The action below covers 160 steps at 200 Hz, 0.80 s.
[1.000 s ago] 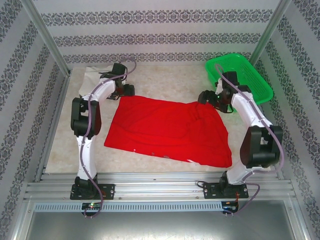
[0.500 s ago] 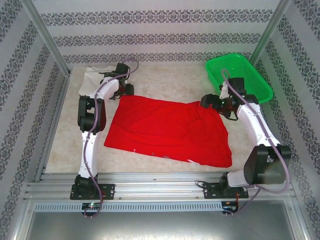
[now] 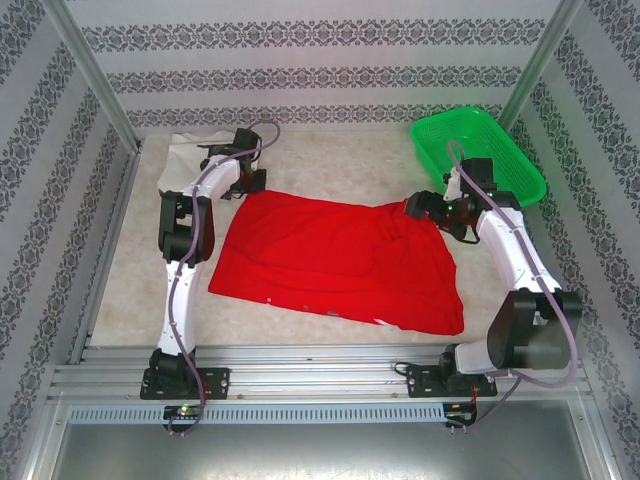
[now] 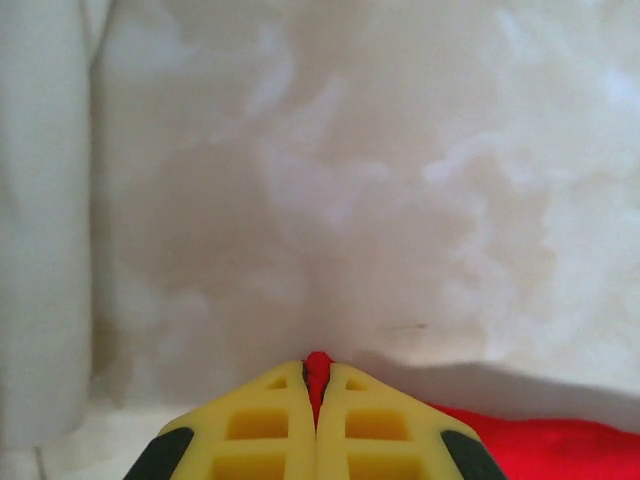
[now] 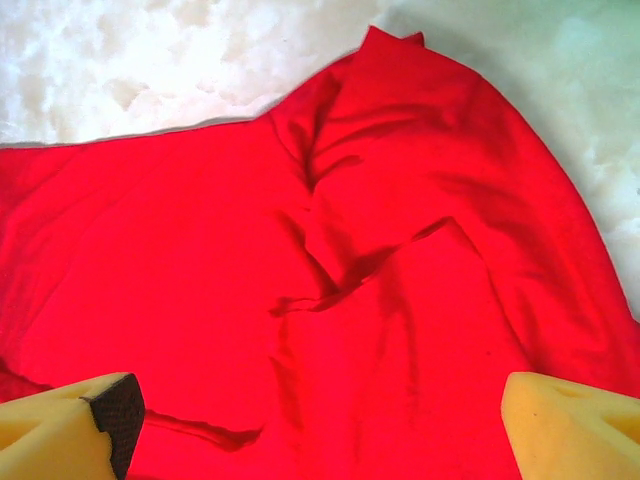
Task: Fold and stack the t-shirts
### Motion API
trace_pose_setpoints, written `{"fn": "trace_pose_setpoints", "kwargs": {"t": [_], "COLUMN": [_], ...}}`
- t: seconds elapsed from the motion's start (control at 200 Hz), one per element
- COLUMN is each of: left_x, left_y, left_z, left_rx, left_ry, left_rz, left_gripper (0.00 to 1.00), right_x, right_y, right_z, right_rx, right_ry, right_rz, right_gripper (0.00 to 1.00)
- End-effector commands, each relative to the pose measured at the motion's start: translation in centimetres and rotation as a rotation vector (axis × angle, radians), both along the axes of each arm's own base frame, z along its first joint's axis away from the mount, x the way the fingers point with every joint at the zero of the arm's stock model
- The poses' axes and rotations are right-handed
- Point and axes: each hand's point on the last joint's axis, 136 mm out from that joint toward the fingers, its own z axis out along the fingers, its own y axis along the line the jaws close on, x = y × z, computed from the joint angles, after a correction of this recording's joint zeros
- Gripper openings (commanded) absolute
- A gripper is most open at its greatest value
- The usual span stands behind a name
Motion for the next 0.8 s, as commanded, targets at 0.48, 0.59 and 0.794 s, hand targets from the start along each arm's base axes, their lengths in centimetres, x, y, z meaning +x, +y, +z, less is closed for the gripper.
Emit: {"fn": "trace_pose_setpoints", "kwargs": {"t": [0.48, 0.59, 0.794], "left_x": [-5.5, -6.0, -6.6], "left_y": [2.1, 1.9, 0.8], "left_z": [12.8, 12.8, 12.9], "left_rx": [-0.148, -0.162, -0.197], "left_ry": [-0.225, -0.217, -0.218], "left_rz": [0.049, 0.055, 0.022], "left_gripper": [0.0, 0.0, 0.0], "right_x": [8.4, 10.3, 13.2], "right_y": [-2.4, -1.7, 0.0], "right_z": [-5.3, -6.0, -7.4], "right_rx": [-0.07, -0.052, -0.077], "right_ry": [0.152, 0.143, 0.174], "right_rz": [-0.055, -0.037, 0.014], "right_gripper": [0.82, 0.79, 0.7]}}
